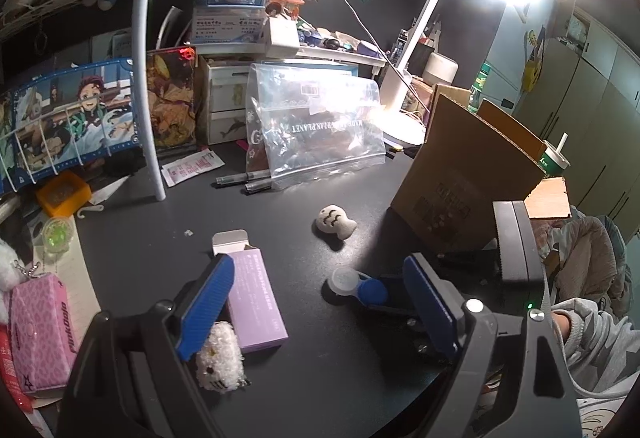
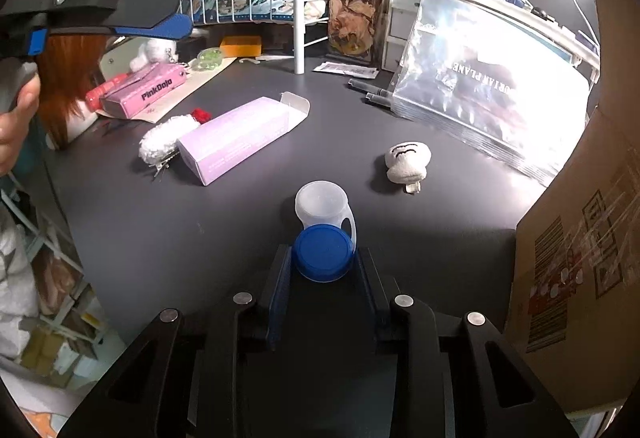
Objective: Organize objects
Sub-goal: 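Carry the lens case into the cardboard box and open the right gripper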
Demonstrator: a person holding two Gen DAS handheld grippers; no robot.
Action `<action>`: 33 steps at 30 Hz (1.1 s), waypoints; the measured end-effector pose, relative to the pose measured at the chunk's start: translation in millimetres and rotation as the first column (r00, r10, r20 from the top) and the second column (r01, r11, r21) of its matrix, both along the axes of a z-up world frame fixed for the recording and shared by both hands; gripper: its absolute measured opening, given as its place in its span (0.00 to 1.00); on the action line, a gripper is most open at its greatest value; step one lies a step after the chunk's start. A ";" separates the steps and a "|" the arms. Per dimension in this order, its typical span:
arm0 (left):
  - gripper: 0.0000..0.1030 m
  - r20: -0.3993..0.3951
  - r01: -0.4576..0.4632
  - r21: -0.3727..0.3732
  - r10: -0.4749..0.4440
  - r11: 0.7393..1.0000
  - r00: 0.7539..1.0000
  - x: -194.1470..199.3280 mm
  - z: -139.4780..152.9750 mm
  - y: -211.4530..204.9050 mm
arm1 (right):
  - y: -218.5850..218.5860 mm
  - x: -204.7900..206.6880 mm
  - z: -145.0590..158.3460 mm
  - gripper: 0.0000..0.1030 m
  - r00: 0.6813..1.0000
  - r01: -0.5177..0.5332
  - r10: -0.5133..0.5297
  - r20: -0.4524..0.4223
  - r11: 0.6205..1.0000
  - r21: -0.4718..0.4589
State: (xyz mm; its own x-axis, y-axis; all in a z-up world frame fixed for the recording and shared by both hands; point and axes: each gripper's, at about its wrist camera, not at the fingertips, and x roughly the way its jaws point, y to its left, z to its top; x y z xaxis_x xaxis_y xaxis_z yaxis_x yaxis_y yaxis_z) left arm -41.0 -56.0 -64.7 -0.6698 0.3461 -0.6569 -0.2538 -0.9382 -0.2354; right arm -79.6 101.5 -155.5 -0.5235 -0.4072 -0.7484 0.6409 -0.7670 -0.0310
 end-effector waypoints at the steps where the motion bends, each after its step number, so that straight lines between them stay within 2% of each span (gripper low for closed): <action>1: 0.82 0.008 0.006 -0.003 -0.006 1.000 1.000 -1.0 -1.0 2.0 | -0.6 0.8 0.2 0.26 1.000 -0.003 0.003 -0.007 1.000 0.003; 5: 0.82 0.037 0.024 -0.021 -0.023 0.999 0.999 -6.3 -5.0 10.2 | -4.3 7.7 14.5 0.25 0.998 -0.044 0.043 -0.042 0.999 -0.024; 10: 0.82 0.017 0.099 0.038 -0.100 0.994 0.995 -6.6 3.1 18.7 | -4.2 16.7 55.9 0.25 0.992 -0.094 0.083 -0.098 0.990 -0.102; 16: 0.63 -0.009 0.158 0.117 -0.158 0.980 0.987 -10.6 20.0 25.7 | 3.2 31.3 97.4 0.25 0.980 -0.115 0.089 -0.176 0.983 -0.143; 18: 0.52 -0.016 0.175 0.120 -0.174 0.977 0.985 -12.1 25.0 29.7 | 4.3 33.7 107.8 0.25 0.978 -0.108 0.078 -0.195 0.983 -0.150; 21: 0.42 -0.037 0.213 0.163 -0.210 0.963 0.977 -15.3 37.4 33.8 | 9.6 35.7 121.3 0.25 0.971 -0.108 0.072 -0.226 0.983 -0.151; 27: 0.37 -0.083 0.254 0.129 -0.245 0.958 0.966 -21.7 64.9 51.3 | 23.9 36.5 143.7 0.25 0.965 -0.089 0.047 -0.259 0.984 -0.154; 33: 0.37 -0.107 0.277 0.101 -0.267 0.955 0.958 -36.3 84.9 72.8 | 41.5 27.6 163.6 0.25 0.962 -0.055 0.014 -0.272 0.988 -0.147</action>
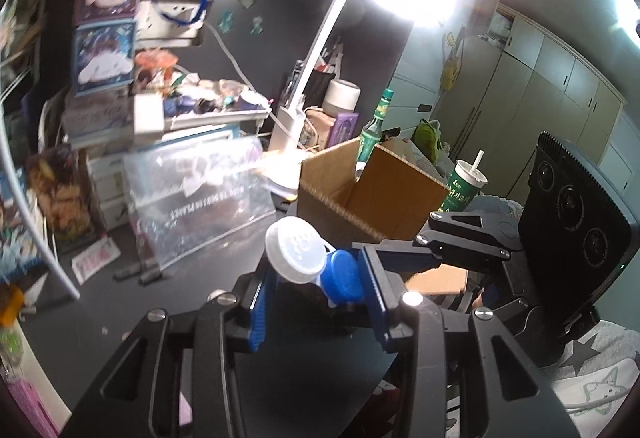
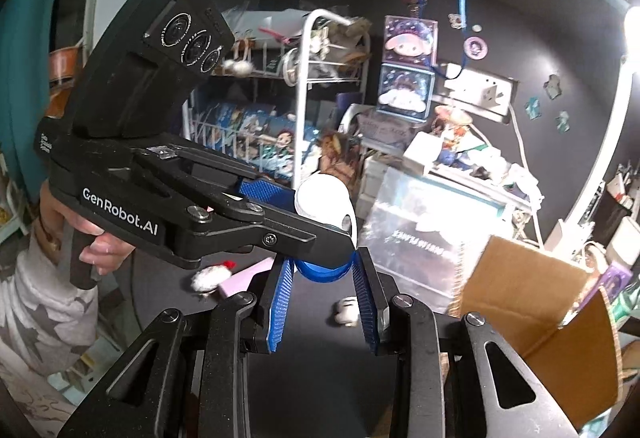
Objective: Organize objects
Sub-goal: 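Carry the lens case into the cardboard box and open the right gripper, then return the right tool and grasp the small white plush ghost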
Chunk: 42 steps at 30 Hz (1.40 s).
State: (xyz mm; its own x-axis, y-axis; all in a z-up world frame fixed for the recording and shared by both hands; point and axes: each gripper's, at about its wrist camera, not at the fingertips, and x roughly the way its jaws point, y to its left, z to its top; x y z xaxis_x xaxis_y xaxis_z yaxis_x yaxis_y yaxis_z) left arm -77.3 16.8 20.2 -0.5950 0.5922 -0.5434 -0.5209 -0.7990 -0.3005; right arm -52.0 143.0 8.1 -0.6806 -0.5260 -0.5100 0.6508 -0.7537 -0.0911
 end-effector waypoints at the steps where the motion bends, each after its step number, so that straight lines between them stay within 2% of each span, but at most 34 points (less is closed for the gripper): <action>1: 0.37 -0.001 0.006 -0.001 -0.006 1.000 1.000 -3.0 1.8 3.6 | 3.4 -1.1 2.1 0.25 1.000 0.005 -0.005 0.000 1.000 0.001; 11: 0.37 0.025 0.042 -0.013 -0.042 0.999 0.999 -52.1 18.5 52.8 | 54.9 -24.1 17.1 0.25 0.995 0.085 -0.084 0.052 0.996 -0.008; 26: 0.35 0.125 0.113 -0.136 -0.096 0.984 0.987 -95.9 7.9 129.4 | 122.5 -55.8 3.3 0.26 0.967 0.166 -0.164 0.198 0.986 0.005; 28: 0.43 0.123 0.112 -0.162 -0.093 0.980 0.988 -96.4 7.7 134.6 | 127.0 -57.6 -0.1 0.26 0.960 0.183 -0.185 0.212 0.983 0.027; 30: 0.68 0.105 0.113 -0.164 -0.097 0.980 0.990 -93.5 10.1 137.1 | 129.8 -58.7 -3.8 0.37 0.952 0.209 -0.213 0.218 0.977 0.042; 31: 0.71 0.086 0.110 -0.166 -0.097 0.980 0.992 -90.6 12.5 136.6 | 130.7 -58.3 -5.7 0.39 0.951 0.214 -0.217 0.221 0.976 0.041; 38: 0.77 0.033 0.063 -0.180 -0.058 0.982 0.998 -76.6 26.8 117.7 | 128.7 -53.1 -4.7 0.40 0.956 0.204 -0.206 0.210 0.978 0.031; 42: 0.80 -0.010 0.013 -0.193 -0.015 0.981 1.000 -62.5 33.0 95.5 | 112.0 -41.9 4.4 0.40 0.970 0.167 -0.166 0.180 0.986 0.008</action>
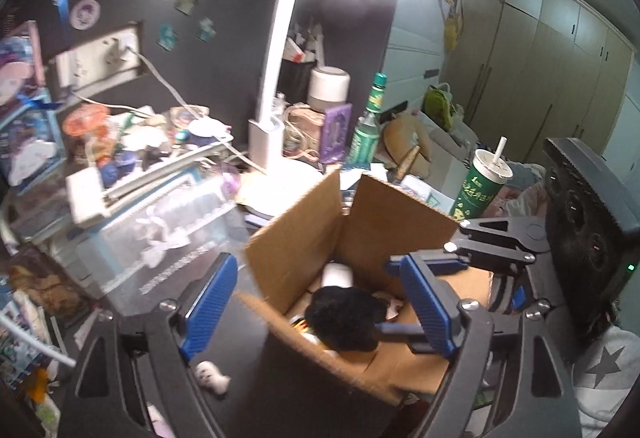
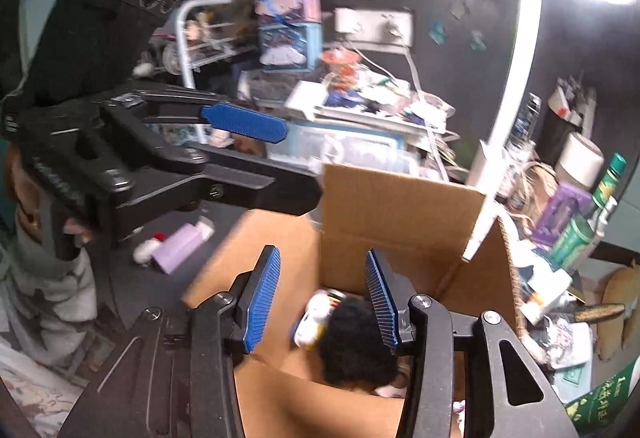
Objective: Organize objects
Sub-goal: 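Return the right tool and grasp the small white plush ghost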
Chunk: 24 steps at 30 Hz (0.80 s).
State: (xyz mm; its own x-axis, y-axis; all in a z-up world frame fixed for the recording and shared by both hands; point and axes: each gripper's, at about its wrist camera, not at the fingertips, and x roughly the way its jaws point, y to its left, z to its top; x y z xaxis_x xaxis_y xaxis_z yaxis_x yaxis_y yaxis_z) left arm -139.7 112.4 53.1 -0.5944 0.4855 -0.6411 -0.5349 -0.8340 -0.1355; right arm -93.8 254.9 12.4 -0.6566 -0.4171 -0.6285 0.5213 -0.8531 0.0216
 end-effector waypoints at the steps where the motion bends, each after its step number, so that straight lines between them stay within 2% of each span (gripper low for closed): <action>1: 0.80 -0.011 -0.015 -0.002 0.015 1.000 1.000 5.0 1.1 -7.9 | -8.7 5.8 2.4 0.40 1.000 -0.021 0.021 -0.017 1.000 -0.004; 4: 0.80 -0.048 -0.079 0.014 0.079 0.997 0.996 20.3 1.4 -33.4 | -37.2 22.6 5.9 0.40 0.994 -0.094 0.093 -0.056 0.995 -0.016; 8: 0.81 -0.076 -0.154 0.024 0.155 0.988 0.985 41.8 -7.4 -65.4 | -76.7 38.8 -1.0 0.39 0.978 -0.203 0.200 -0.058 0.978 -0.040; 10: 0.81 -0.095 -0.205 0.037 0.208 0.978 0.974 53.7 -13.0 -85.0 | -95.4 43.1 -8.6 0.39 0.970 -0.244 0.242 -0.040 0.968 -0.054; 14: 0.81 -0.099 -0.266 0.063 0.272 0.962 0.957 71.7 -24.9 -113.1 | -122.0 40.2 -28.0 0.40 0.951 -0.296 0.306 0.048 0.943 -0.150; 16: 0.82 -0.108 -0.300 0.050 0.304 0.953 0.947 80.2 -32.0 -124.9 | -132.4 39.6 -40.1 0.40 0.952 -0.289 0.301 0.060 0.944 -0.161; 19: 0.84 -0.114 -0.337 0.036 0.339 0.941 0.934 90.1 -44.4 -139.4 | -144.8 36.5 -60.4 0.40 0.963 -0.253 0.263 0.063 0.959 -0.129; 24: 0.85 -0.083 -0.338 0.041 0.340 0.940 0.937 97.1 -67.6 -153.9 | -160.1 22.6 -103.9 0.40 0.992 -0.117 0.117 0.056 0.993 0.014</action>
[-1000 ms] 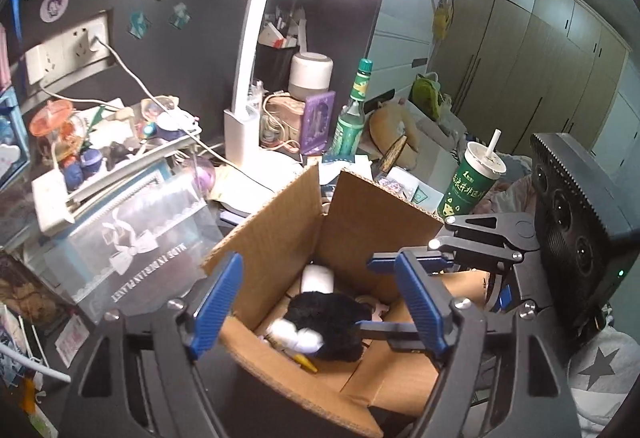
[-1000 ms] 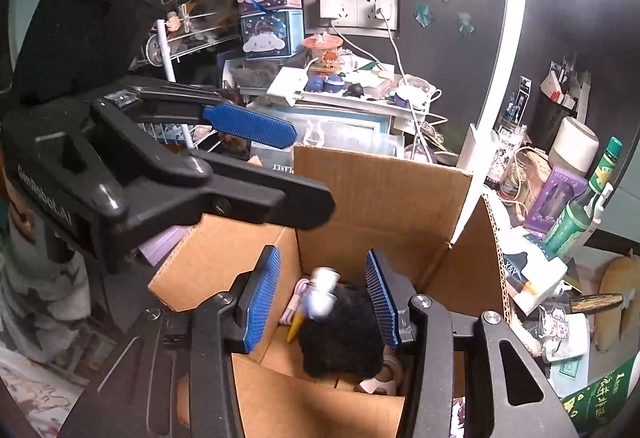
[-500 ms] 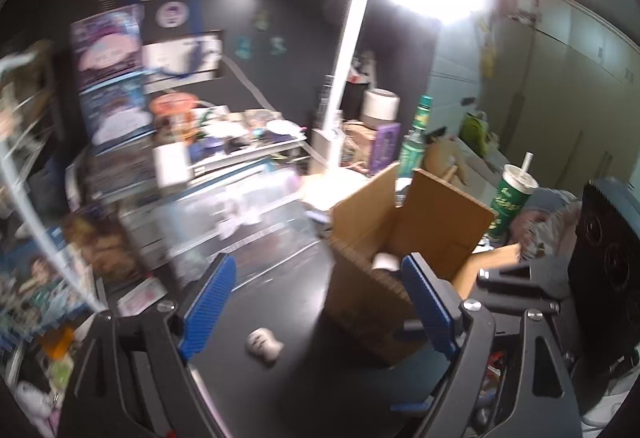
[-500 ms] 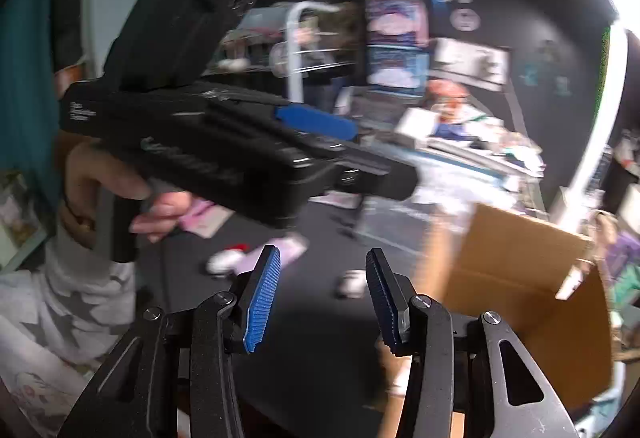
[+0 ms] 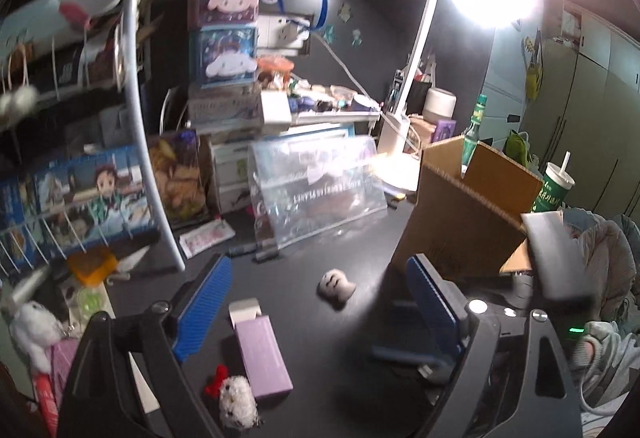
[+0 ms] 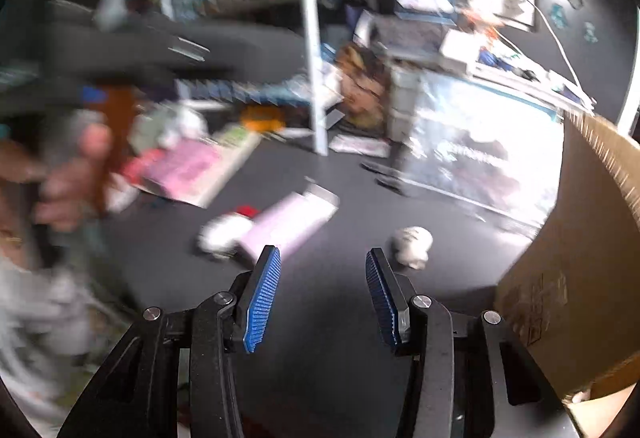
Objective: Organize objects
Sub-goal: 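Return the right tool and grasp the small white plush ghost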
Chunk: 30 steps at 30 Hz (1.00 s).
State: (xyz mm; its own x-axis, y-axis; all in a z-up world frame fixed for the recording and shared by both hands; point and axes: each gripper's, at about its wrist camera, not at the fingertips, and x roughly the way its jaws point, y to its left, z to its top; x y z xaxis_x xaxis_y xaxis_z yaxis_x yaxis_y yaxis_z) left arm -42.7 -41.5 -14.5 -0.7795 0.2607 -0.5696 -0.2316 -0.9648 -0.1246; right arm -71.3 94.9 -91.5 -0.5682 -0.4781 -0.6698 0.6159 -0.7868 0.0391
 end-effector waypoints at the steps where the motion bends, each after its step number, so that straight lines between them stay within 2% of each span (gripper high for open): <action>1: 0.85 0.006 0.001 0.003 -0.001 1.000 1.000 0.4 -5.4 -1.8 | -1.1 -6.3 -9.7 0.40 1.000 0.030 -0.030 0.000 0.999 0.024; 2: 0.85 0.013 0.004 0.008 -0.004 1.000 1.000 0.1 -10.0 -3.3 | -1.5 -12.1 -15.5 0.40 0.998 0.055 -0.055 -0.001 0.998 0.043; 4: 0.85 0.032 0.013 0.028 -0.014 1.000 0.999 0.6 -20.2 -7.1 | 0.2 -22.2 -29.9 0.48 0.994 0.112 -0.111 -0.018 0.989 0.092; 5: 0.85 0.039 0.015 0.035 -0.016 0.999 0.999 0.5 -23.1 -7.7 | -0.3 -26.0 -33.9 0.57 0.992 0.127 -0.125 -0.023 0.986 0.109; 6: 0.85 0.047 0.016 0.047 -0.018 0.999 0.999 0.1 -27.6 -10.5 | -1.9 -31.3 -38.6 0.61 0.990 0.138 -0.136 -0.030 0.982 0.129; 10: 0.85 0.059 0.015 0.067 -0.019 0.998 0.998 -0.5 -34.6 -16.5 | -9.3 -46.2 -48.1 0.61 0.982 0.185 -0.173 -0.070 0.958 0.219; 14: 0.85 0.058 0.013 0.077 -0.018 0.997 0.998 -2.3 -36.6 -21.1 | -7.7 -67.2 -59.2 0.61 0.976 0.214 -0.216 -0.017 0.949 0.232; 16: 0.85 0.056 0.012 0.086 -0.017 0.996 0.998 -3.3 -36.6 -23.3 | -3.5 -75.3 -63.4 0.54 0.975 0.211 -0.221 0.027 0.954 0.214; 17: 0.85 0.056 0.013 0.089 -0.018 0.996 0.998 -4.2 -36.9 -24.7 | -2.2 -78.0 -65.5 0.37 0.974 0.210 -0.223 0.042 0.955 0.208; 18: 0.85 0.054 0.012 0.093 -0.017 0.996 0.998 -4.1 -36.9 -25.5 | -0.4 -80.9 -68.2 0.26 0.973 0.204 -0.221 0.066 0.959 0.197; 19: 0.85 0.053 0.011 0.096 -0.016 0.995 0.998 -4.1 -36.9 -26.4 | 1.4 -81.3 -68.0 0.19 0.974 0.197 -0.213 0.077 0.964 0.177; 20: 0.85 0.052 0.009 0.099 -0.015 0.995 0.999 -4.3 -36.8 -27.0 | 2.6 -81.3 -67.3 0.06 0.974 0.192 -0.209 0.087 0.967 0.167; 27: 0.85 0.054 -0.004 0.102 -0.002 0.995 0.999 -3.5 -36.9 -30.9 | -1.0 -69.0 -68.8 0.06 0.983 0.141 -0.155 0.095 0.981 0.135; 30: 0.85 0.052 -0.007 0.106 0.001 0.994 0.999 -1.8 -36.6 -32.8 | 1.5 -70.4 -68.2 0.08 0.978 0.177 -0.190 0.082 0.974 0.145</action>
State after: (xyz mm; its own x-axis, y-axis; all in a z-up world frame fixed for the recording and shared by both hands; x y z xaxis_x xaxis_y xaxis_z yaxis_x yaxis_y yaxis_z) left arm -44.5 -74.3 -51.1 -0.7506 0.3190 -0.5787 -0.2183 -0.9463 -0.2385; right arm -141.7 96.4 -159.7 -0.5684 -0.2726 -0.7762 0.4595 -0.8879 -0.0246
